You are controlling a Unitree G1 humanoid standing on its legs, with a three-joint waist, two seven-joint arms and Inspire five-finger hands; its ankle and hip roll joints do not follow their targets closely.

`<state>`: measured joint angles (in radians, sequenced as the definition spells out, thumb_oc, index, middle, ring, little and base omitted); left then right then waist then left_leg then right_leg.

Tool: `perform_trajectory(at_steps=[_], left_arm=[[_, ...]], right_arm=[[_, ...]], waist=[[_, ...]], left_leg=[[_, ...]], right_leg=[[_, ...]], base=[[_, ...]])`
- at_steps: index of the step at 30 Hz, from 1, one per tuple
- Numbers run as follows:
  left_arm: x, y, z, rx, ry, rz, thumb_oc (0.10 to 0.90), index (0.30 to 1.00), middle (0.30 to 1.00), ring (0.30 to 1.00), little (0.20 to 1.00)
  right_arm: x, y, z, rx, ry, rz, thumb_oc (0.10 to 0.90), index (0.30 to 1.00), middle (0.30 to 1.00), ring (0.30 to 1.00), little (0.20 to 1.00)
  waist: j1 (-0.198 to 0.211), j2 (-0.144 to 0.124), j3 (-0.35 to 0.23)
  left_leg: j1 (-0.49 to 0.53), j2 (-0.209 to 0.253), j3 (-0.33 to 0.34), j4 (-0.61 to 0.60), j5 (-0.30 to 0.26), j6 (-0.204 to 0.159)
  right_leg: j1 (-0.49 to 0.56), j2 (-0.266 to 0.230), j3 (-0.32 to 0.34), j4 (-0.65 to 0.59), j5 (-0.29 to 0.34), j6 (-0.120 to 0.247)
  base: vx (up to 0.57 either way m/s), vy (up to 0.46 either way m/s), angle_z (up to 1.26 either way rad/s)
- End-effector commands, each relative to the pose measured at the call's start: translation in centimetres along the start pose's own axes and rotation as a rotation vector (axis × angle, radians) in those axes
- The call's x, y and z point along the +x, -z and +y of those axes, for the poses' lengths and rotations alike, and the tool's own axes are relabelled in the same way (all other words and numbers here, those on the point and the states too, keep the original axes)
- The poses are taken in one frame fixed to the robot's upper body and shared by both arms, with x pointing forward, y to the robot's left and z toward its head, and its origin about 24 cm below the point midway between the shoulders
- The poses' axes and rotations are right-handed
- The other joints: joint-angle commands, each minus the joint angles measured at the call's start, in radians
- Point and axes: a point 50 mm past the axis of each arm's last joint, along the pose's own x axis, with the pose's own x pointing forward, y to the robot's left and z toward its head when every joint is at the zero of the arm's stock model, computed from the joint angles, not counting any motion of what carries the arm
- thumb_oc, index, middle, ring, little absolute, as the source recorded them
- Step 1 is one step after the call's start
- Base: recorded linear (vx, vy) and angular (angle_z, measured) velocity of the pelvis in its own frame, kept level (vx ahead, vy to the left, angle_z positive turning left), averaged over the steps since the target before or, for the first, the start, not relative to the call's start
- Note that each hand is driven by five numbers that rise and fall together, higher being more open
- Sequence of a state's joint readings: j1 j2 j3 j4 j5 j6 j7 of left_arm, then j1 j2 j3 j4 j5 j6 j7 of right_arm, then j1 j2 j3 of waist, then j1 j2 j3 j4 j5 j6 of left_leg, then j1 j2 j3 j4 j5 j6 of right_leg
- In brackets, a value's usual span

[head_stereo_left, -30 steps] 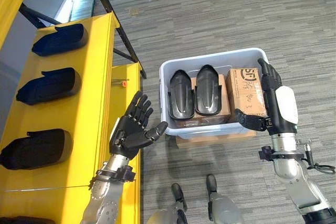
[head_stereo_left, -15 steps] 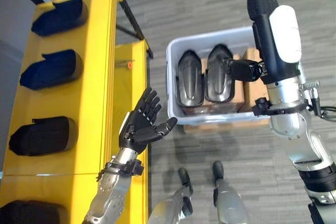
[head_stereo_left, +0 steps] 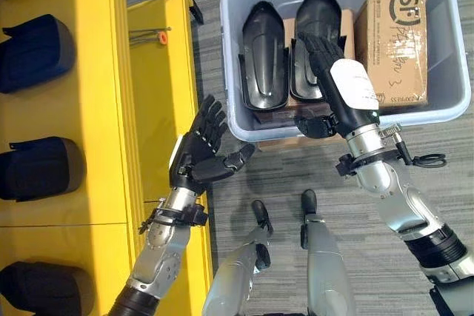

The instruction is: Move parts from the plastic box to the shelf.

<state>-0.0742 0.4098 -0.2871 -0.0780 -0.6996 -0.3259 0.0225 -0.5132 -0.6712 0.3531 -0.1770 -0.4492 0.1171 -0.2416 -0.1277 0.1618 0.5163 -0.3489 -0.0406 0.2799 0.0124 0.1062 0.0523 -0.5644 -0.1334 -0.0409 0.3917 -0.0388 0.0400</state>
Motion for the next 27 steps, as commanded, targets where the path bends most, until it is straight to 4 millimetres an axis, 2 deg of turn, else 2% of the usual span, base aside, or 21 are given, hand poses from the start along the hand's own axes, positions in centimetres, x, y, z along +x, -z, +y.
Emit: perform_trajectory(at_steps=[1, 7, 15, 27], left_arm=[[0.1, -3.9, -2.3, -0.028, 0.064, -0.262, 0.9, 1.0, 1.0, 1.0, 1.0], [0.2, -4.2, -3.1, -0.043, 0.058, -0.292, 0.9, 1.0, 1.0, 1.0, 1.0], [0.2, -4.5, -3.5, -0.051, 0.073, -0.299, 0.9, 1.0, 1.0, 1.0, 1.0], [0.2, -4.7, -4.2, -0.056, 0.094, -0.314, 0.9, 1.0, 1.0, 1.0, 1.0]], right_arm=[[1.6, -6.0, -5.0, -0.035, 0.285, -0.314, 0.9, 1.0, 1.0, 1.0, 1.0], [1.6, -7.1, -6.1, -0.109, 0.382, -0.373, 0.9, 1.0, 1.0, 1.0, 1.0], [1.9, -8.3, -7.2, -0.133, 0.431, -0.414, 0.9, 1.0, 1.0, 1.0, 1.0], [1.5, -11.0, -8.9, 0.06, 0.531, -0.527, 0.9, 1.0, 1.0, 1.0, 1.0]], waist=[[-0.044, 0.051, 0.004], [-0.052, 0.073, 0.004], [-0.047, 0.085, 0.004], [-0.042, 0.101, 0.004]], left_leg=[[-0.052, 0.04, -0.034, 0.194, -0.148, -0.07], [-0.151, 0.037, -0.021, 0.241, -0.154, -0.068], [-0.202, 0.035, -0.017, 0.253, -0.148, -0.07], [-0.222, 0.035, -0.01, 0.263, -0.147, -0.074]], right_leg=[[0.006, -0.014, 0.024, -0.066, -0.011, 0.048], [-0.098, -0.007, 0.049, -0.025, -0.019, 0.037], [-0.149, 0.0, 0.056, -0.006, -0.024, 0.031], [-0.172, 0.001, 0.064, 0.015, -0.034, 0.025]], base=[[-0.02, 0.049, -0.1], [-0.03, 0.045, -0.05], [-0.01, 0.003, -0.02], [0.0, 0.0, 0.0]])
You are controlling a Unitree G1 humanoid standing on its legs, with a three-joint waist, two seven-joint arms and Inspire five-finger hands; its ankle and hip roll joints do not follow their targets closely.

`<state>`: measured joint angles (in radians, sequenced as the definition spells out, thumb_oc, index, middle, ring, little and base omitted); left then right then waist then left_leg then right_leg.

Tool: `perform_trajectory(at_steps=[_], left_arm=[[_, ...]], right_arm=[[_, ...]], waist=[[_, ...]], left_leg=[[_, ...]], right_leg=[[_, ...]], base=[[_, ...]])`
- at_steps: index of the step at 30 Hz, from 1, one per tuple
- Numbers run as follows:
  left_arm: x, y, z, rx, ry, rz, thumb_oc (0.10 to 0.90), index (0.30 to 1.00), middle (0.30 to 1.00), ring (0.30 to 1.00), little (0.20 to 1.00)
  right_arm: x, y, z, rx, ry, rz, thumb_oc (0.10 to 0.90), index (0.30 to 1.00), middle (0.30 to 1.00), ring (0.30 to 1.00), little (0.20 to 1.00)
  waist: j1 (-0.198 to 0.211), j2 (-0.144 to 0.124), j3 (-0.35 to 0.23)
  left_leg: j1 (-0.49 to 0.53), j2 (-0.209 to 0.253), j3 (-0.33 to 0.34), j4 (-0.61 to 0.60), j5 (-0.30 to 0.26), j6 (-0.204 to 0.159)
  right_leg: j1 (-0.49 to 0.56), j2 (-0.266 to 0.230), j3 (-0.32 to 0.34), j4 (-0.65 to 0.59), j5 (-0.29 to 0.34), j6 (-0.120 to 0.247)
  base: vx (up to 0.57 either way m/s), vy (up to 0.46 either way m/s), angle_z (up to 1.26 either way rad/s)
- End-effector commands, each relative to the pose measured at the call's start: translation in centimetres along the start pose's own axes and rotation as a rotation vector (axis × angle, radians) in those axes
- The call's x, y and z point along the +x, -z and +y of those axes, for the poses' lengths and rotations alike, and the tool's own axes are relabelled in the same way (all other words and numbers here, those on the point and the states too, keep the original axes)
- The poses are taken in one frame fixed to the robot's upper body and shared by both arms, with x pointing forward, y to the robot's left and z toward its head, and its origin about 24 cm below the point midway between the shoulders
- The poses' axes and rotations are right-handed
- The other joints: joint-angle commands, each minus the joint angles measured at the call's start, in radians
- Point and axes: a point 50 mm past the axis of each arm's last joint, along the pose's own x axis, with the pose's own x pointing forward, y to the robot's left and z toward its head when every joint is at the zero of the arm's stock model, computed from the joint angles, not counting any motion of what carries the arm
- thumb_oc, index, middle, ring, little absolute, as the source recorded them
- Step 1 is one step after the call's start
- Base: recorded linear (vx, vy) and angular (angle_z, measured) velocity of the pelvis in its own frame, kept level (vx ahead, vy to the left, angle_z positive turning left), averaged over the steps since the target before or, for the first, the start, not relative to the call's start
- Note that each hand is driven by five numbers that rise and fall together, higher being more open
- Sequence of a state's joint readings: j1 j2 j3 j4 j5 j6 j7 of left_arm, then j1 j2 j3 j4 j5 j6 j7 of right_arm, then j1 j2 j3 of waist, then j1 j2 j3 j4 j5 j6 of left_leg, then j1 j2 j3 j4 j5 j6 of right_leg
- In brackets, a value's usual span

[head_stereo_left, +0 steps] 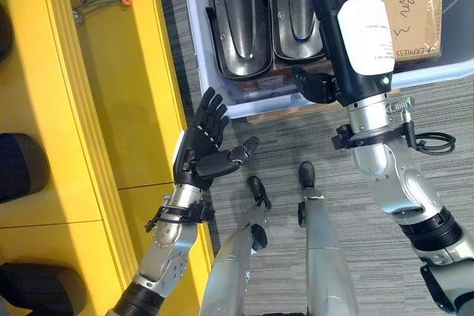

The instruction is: Move parts from the plastic box to the shelf.

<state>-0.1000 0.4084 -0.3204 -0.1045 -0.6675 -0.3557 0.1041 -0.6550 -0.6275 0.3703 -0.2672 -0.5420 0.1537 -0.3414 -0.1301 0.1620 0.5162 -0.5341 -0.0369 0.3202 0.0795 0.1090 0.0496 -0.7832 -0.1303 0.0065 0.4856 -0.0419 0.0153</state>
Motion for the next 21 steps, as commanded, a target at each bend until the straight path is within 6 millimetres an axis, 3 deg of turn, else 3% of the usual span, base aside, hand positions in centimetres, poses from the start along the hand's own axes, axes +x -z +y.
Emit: perform_trajectory(at_steps=[1, 7, 21], left_arm=[[-0.2, -4.2, -3.2, -0.073, 0.108, -0.262, 0.9, 1.0, 1.0, 1.0, 1.0], [0.1, -4.2, -3.4, -0.079, 0.111, -0.247, 0.9, 1.0, 1.0, 1.0, 1.0], [0.7, -3.9, -3.7, -0.052, 0.141, -0.235, 0.9, 1.0, 1.0, 1.0, 1.0]], right_arm=[[1.6, -6.5, -5.9, 0.119, 0.303, -0.341, 0.9, 1.0, 1.0, 1.0, 1.0], [1.9, -6.8, -5.8, 0.064, 0.314, -0.318, 0.9, 1.0, 1.0, 1.0, 1.0], [3.5, -4.7, -4.9, -0.048, 0.297, -0.22, 0.9, 1.0, 1.0, 1.0, 1.0]], waist=[[-0.039, 0.101, 0.004], [-0.037, 0.109, 0.004], [-0.019, 0.109, 0.004]], left_leg=[[-0.036, 0.031, -0.05, 0.196, -0.15, -0.072], [-0.035, 0.027, -0.052, 0.208, -0.158, -0.068], [-0.153, 0.024, -0.057, 0.289, -0.174, -0.06]], right_leg=[[0.048, -0.002, 0.017, -0.079, -0.031, 0.05], [0.046, -0.006, 0.019, -0.066, -0.038, 0.05], [-0.06, 0.001, 0.023, 0.017, -0.06, 0.037]], base=[[0.03, 0.008, 0.0], [0.02, 0.0, 0.0], [0.0, -0.028, 0.03]])
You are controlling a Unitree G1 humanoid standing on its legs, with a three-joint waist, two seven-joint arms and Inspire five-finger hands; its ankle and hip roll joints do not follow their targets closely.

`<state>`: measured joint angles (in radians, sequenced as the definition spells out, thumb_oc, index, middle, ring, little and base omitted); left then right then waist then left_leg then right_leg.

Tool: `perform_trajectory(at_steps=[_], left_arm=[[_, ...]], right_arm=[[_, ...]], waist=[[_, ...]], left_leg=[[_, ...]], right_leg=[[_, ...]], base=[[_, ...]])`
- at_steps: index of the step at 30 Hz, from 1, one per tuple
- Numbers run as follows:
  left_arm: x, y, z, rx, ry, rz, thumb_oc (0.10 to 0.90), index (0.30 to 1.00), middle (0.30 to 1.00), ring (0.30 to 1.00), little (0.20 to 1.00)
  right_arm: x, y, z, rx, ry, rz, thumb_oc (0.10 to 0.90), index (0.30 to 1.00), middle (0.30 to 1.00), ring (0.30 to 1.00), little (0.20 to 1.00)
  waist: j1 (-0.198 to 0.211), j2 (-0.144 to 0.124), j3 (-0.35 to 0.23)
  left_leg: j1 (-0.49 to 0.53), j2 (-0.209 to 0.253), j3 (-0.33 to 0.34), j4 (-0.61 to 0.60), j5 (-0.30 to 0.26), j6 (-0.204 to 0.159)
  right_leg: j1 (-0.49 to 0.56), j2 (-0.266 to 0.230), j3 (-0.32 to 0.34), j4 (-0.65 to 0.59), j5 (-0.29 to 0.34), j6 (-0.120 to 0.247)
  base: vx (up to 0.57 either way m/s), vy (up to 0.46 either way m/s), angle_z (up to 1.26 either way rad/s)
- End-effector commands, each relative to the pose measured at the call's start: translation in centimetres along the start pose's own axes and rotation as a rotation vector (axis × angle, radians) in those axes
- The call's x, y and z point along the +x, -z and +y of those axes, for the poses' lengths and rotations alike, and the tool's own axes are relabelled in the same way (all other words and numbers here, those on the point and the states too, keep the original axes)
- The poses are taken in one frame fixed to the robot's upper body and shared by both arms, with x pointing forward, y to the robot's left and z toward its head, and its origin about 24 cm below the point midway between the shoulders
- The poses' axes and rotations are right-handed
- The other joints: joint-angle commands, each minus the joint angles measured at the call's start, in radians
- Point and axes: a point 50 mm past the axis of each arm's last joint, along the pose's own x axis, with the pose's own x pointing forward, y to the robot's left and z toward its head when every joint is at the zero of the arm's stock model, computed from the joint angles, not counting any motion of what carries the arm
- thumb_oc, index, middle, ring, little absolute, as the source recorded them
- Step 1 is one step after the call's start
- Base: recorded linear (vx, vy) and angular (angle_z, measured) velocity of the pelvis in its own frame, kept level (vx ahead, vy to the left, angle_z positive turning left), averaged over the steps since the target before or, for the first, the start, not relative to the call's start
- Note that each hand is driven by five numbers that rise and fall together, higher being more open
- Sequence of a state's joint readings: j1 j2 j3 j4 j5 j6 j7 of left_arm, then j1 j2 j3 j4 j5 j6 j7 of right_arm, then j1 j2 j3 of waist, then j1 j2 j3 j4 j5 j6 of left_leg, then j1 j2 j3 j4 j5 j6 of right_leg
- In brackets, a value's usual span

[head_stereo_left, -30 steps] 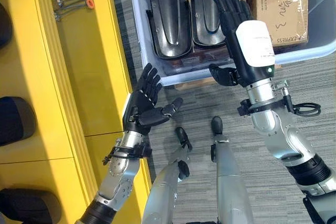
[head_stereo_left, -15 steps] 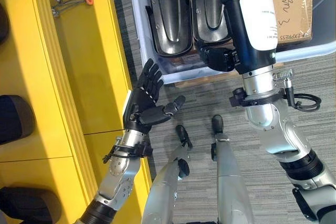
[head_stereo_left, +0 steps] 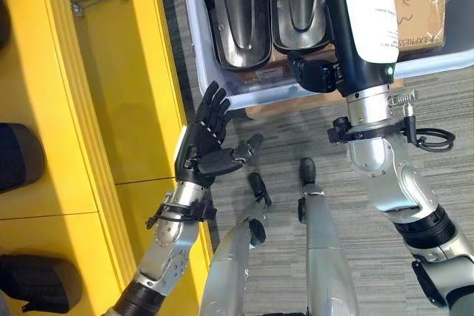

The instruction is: Move parts from the plastic box to the shelf.

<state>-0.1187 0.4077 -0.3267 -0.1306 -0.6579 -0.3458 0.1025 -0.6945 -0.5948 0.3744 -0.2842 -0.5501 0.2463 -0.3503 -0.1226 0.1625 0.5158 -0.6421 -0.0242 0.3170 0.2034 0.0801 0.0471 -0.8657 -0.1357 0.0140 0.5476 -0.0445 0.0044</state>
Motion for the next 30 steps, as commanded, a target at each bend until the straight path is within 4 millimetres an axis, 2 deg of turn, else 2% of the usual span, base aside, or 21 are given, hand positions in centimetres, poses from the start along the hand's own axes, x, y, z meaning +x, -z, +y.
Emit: perform_trajectory(at_steps=[1, 16, 17, 18, 19, 20, 23, 25, 27, 28, 30], left_arm=[[0.5, -3.4, -2.9, -0.047, 0.108, -0.214, 0.9, 1.0, 1.0, 1.0, 1.0], [1.3, -3.8, -3.5, -0.057, 0.165, -0.239, 0.9, 1.0, 1.0, 1.0, 1.0], [1.2, -3.7, -3.5, -0.06, 0.159, -0.232, 0.9, 1.0, 1.0, 1.0, 1.0], [1.4, -3.9, -3.5, -0.057, 0.158, -0.24, 0.9, 1.0, 1.0, 1.0, 1.0], [1.4, -3.8, -3.5, -0.054, 0.155, -0.232, 0.9, 1.0, 1.0, 1.0, 1.0], [1.4, -3.8, -3.5, -0.053, 0.154, -0.235, 0.9, 1.0, 1.0, 1.0, 1.0], [1.8, -4.0, -3.3, -0.035, 0.155, -0.24, 0.9, 1.0, 1.0, 1.0, 1.0], [1.7, -3.8, -3.3, -0.03, 0.152, -0.23, 0.9, 1.0, 1.0, 1.0, 1.0], [1.9, -4.1, -3.2, -0.025, 0.156, -0.244, 0.9, 1.0, 1.0, 1.0, 1.0], [1.8, -3.9, -3.2, -0.024, 0.156, -0.233, 0.9, 1.0, 1.0, 1.0, 1.0], [1.9, -3.9, -3.1, -0.021, 0.164, -0.226, 0.9, 1.0, 1.0, 1.0, 1.0]], right_arm=[[2.7, -4.4, -4.3, -0.041, 0.249, -0.267, 0.9, 1.0, 1.0, 1.0, 1.0], [3.6, -3.8, -3.6, -0.136, 0.226, -0.286, 0.9, 1.0, 1.0, 1.0, 1.0], [3.5, -3.7, -3.5, -0.141, 0.219, -0.281, 0.9, 1.0, 1.0, 1.0, 1.0], [3.6, -3.8, -3.6, -0.148, 0.224, -0.288, 0.9, 1.0, 1.0, 1.0, 1.0], [3.6, -3.6, -3.4, -0.164, 0.22, -0.281, 0.9, 1.0, 1.0, 1.0, 1.0], [3.7, -3.6, -3.5, -0.166, 0.222, -0.283, 0.9, 1.0, 1.0, 1.0, 1.0], [4.0, -3.6, -3.8, -0.264, 0.272, -0.31, 0.9, 1.0, 1.0, 1.0, 1.0], [4.0, -3.4, -3.7, -0.284, 0.276, -0.312, 0.9, 1.0, 1.0, 1.0, 1.0], [4.4, -3.7, -4.3, -0.374, 0.308, -0.355, 0.9, 1.0, 1.0, 1.0, 1.0], [4.4, -3.5, -4.2, -0.385, 0.302, -0.348, 0.9, 1.0, 1.0, 1.0, 1.0], [4.9, -3.0, -4.4, -0.43, 0.305, -0.33, 0.9, 1.0, 1.0, 1.0, 1.0]], waist=[[-0.026, 0.108, 0.004], [-0.02, 0.113, 0.004], [-0.019, 0.113, 0.004], [-0.019, 0.113, 0.004], [-0.017, 0.113, 0.004], [-0.016, 0.113, 0.004], [-0.012, 0.111, 0.004], [-0.01, 0.111, 0.004], [-0.006, 0.113, 0.004], [-0.005, 0.113, 0.004], [0.0, 0.111, 0.004]], left_leg=[[-0.056, 0.012, -0.054, 0.173, -0.147, -0.058], [-0.206, 0.014, -0.05, 0.259, -0.161, -0.048], [-0.195, 0.013, -0.06, 0.269, -0.181, -0.053], [-0.217, 0.015, -0.052, 0.269, -0.166, -0.046], [-0.216, 0.014, -0.065, 0.292, -0.193, -0.053], [-0.224, 0.014, -0.065, 0.294, -0.188, -0.051], [-0.279, 0.017, -0.065, 0.321, -0.178, -0.039], [-0.27, 0.016, -0.08, 0.337, -0.201, -0.046], [-0.308, 0.018, -0.074, 0.345, -0.184, -0.036], [-0.289, 0.017, -0.085, 0.354, -0.207, -0.044], [-0.305, 0.016, -0.094, 0.373, -0.212, -0.041]], right_leg=[[0.014, 0.006, 0.017, -0.038, -0.059, 0.046], [-0.127, 0.01, 0.029, 0.034, -0.063, 0.04], [-0.116, 0.012, 0.034, 0.046, -0.086, 0.045], [-0.139, 0.011, 0.031, 0.047, -0.069, 0.04], [-0.136, 0.011, 0.038, 0.071, -0.098, 0.045], [-0.144, 0.011, 0.039, 0.071, -0.092, 0.044], [-0.2, 0.01, 0.04, 0.105, -0.083, 0.037], [-0.189, 0.012, 0.045, 0.124, -0.11, 0.041], [-0.229, 0.008, 0.041, 0.137, -0.092, 0.036], [-0.209, 0.01, 0.045, 0.147, -0.117, 0.041], [-0.223, 0.009, 0.044, 0.169, -0.122, 0.039]], base=[[0.0, 0.0, 0.0], [0.0, -0.006, 0.01], [0.0, 0.0, 0.0], [0.07, -0.003, 0.02], [0.0, 0.0, 0.0], [0.01, -0.021, 0.04], [-0.01, -0.036, 0.06], [0.03, -0.026, 0.09], [-0.02, -0.036, 0.06], [0.05, -0.04, 0.04], [0.0, -0.062, 0.08]])
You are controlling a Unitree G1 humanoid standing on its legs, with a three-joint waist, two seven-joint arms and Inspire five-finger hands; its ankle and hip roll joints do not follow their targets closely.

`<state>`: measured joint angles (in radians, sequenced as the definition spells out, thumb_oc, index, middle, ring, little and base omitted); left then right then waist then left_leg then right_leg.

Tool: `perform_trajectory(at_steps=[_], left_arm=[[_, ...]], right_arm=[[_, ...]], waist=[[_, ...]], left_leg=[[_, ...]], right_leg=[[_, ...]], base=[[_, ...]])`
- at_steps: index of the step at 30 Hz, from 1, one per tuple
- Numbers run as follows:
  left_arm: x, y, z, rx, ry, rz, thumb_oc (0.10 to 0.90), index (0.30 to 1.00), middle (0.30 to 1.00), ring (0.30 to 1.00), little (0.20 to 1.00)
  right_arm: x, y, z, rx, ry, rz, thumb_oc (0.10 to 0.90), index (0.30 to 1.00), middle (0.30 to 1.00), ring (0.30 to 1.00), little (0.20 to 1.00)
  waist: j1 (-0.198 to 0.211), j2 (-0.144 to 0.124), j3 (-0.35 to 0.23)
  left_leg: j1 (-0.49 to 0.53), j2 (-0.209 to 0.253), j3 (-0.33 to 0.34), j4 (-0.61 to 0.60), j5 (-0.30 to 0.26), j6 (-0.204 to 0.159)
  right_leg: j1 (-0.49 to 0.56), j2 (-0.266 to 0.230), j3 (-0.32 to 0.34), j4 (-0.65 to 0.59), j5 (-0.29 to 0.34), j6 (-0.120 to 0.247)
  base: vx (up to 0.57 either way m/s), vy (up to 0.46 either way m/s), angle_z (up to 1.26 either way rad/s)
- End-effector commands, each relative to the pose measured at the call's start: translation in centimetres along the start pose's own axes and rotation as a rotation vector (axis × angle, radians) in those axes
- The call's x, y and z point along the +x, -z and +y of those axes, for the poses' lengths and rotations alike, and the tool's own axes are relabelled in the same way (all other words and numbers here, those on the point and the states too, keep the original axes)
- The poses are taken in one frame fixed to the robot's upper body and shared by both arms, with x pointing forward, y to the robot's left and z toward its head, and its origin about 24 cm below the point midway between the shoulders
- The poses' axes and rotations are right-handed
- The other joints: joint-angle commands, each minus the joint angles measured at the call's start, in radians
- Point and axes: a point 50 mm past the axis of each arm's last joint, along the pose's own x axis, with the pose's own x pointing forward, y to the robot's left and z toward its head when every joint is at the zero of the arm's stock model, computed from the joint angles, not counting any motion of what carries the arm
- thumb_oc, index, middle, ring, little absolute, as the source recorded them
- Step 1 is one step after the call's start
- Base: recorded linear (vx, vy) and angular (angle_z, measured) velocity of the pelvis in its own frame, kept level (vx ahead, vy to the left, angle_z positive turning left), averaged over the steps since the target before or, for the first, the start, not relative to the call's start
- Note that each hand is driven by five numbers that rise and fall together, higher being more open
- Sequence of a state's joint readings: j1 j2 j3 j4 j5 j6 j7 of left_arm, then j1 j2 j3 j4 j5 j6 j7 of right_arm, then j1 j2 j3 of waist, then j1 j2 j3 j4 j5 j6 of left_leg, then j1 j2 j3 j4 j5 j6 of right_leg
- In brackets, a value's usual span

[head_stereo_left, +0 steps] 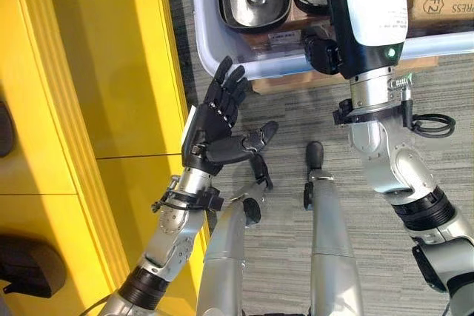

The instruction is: Move parts from the plastic box to the shelf.

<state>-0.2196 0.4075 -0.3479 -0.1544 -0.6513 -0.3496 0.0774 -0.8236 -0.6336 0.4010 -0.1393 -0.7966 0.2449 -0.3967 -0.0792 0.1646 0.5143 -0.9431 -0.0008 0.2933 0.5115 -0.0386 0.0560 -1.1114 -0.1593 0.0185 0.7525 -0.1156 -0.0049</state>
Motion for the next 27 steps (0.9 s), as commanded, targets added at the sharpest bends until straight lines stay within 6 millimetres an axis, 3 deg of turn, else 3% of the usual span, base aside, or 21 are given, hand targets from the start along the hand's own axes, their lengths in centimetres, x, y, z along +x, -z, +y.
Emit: perform_trajectory(at_steps=[1, 2, 3, 4, 6, 12, 15, 16, 17, 20, 27], left_arm=[[0.4, -2.3, -1.1, -0.01, 0.058, -0.14, 0.9, 1.0, 1.0, 1.0, 1.0], [0.2, -2.1, -1.1, -0.012, 0.057, -0.129, 0.9, 1.0, 1.0, 1.0, 1.0], [0.4, -2.2, -1.0, -0.007, 0.061, -0.135, 0.9, 1.0, 1.0, 1.0, 1.0], [0.2, -2.0, -1.0, -0.012, 0.061, -0.122, 0.9, 1.0, 1.0, 1.0, 1.0], [0.3, -2.1, -0.9, -0.009, 0.07, -0.128, 0.9, 1.0, 1.0, 1.0, 1.0], [0.1, -1.7, -0.9, -0.009, 0.073, -0.112, 0.9, 1.0, 1.0, 1.0, 1.0], [0.4, -1.9, -0.9, -0.007, 0.072, -0.124, 0.9, 1.0, 1.0, 1.0, 1.0], [0.2, -1.8, -0.9, -0.009, 0.073, -0.113, 0.9, 1.0, 1.0, 1.0, 1.0], [0.4, -2.0, -0.9, -0.005, 0.076, -0.124, 0.9, 1.0, 1.0, 1.0, 1.0], [0.3, -1.7, -1.0, -0.012, 0.067, -0.115, 0.9, 1.0, 1.0, 1.0, 1.0], [0.7, -1.8, -1.0, -0.003, 0.068, -0.123, 0.9, 1.0, 1.0, 1.0, 1.0]], right_arm=[[3.7, -1.5, -4.3, -0.14, 0.243, -0.188, 0.9, 1.0, 1.0, 1.0, 1.0], [3.6, -1.3, -4.1, -0.144, 0.235, -0.179, 0.9, 1.0, 1.0, 1.0, 1.0], [3.9, -1.1, -4.3, -0.153, 0.25, -0.174, 0.9, 1.0, 1.0, 1.0, 1.0], [4.0, -0.5, -4.1, -0.159, 0.246, -0.149, 0.9, 1.0, 1.0, 1.0, 1.0], [4.3, 0.0, -4.5, -0.17, 0.265, -0.128, 0.9, 1.0, 1.0, 1.0, 1.0], [5.0, 2.1, -4.8, -0.222, 0.256, -0.051, 0.9, 1.0, 1.0, 1.0, 1.0], [5.4, 3.0, -5.4, -0.225, 0.297, 0.009, 0.9, 1.0, 1.0, 1.0, 1.0], [5.2, 3.5, -5.2, -0.225, 0.286, 0.029, 0.9, 1.0, 1.0, 1.0, 1.0], [5.4, 3.4, -5.5, -0.225, 0.296, 0.026, 0.9, 1.0, 1.0, 1.0, 1.0], [5.2, 4.3, -5.0, -0.211, 0.26, 0.063, 0.9, 1.0, 1.0, 1.0, 1.0], [5.5, 4.5, -4.6, -0.202, 0.221, 0.078, 0.9, 1.0, 1.0, 1.0, 1.0]], waist=[[-0.037, 0.109, 0.006], [-0.037, 0.109, 0.006], [-0.035, 0.108, 0.006], [-0.034, 0.108, 0.006], [-0.032, 0.107, 0.006], [-0.027, 0.107, 0.006], [-0.026, 0.109, 0.006], [-0.027, 0.111, 0.006], [-0.027, 0.111, 0.006], [-0.029, 0.114, 0.006], [-0.029, 0.118, 0.006]], left_leg=[[-0.034, -0.006, -0.067, 0.07, -0.075, -0.04], [-0.015, -0.007, -0.078, 0.079, -0.098, -0.047], [-0.041, -0.005, -0.071, 0.077, -0.077, -0.039], [-0.029, -0.005, -0.085, 0.093, -0.102, -0.048], [-0.058, -0.003, -0.078, 0.093, -0.082, -0.039], [-0.061, -0.005, -0.1, 0.123, -0.115, -0.046], [-0.089, -0.003, -0.092, 0.119, -0.094, -0.038], [-0.069, -0.006, -0.101, 0.125, -0.117, -0.047], [-0.091, -0.004, -0.091, 0.118, -0.094, -0.039], [-0.078, -0.006, -0.099, 0.123, -0.113, -0.047], [-0.113, -0.001, -0.088, 0.123, -0.098, -0.043]], right_leg=[[-0.008, 0.028, 0.033, -0.03, -0.032, 0.042], [0.012, 0.031, 0.038, -0.019, -0.056, 0.047], [-0.013, 0.027, 0.033, -0.021, -0.035, 0.042], [0.001, 0.027, 0.038, -0.002, -0.062, 0.047], [-0.029, 0.024, 0.033, 0.0, -0.042, 0.041], [-0.03, 0.024, 0.038, 0.04, -0.08, 0.042], [-0.059, 0.022, 0.034, 0.038, -0.06, 0.035], [-0.039, 0.026, 0.04, 0.047, -0.085, 0.041], [-0.061, 0.023, 0.035, 0.038, -0.061, 0.036], [-0.049, 0.026, 0.042, 0.042, -0.079, 0.04], [-0.088, 0.024, 0.04, 0.04, -0.061, 0.036]], base=[[0.01, -0.056, 0.08], [-0.05, -0.056, 0.05], [0.06, -0.036, 0.08], [0.01, -0.039, 0.07], [-0.02, -0.024, 0.1], [0.02, -0.014, 0.03], [-0.02, -0.001, 0.0], [-0.05, 0.003, 0.0], [0.0, 0.0, 0.0], [0.0, 0.003, -0.01], [-0.01, 0.0, 0.0]])
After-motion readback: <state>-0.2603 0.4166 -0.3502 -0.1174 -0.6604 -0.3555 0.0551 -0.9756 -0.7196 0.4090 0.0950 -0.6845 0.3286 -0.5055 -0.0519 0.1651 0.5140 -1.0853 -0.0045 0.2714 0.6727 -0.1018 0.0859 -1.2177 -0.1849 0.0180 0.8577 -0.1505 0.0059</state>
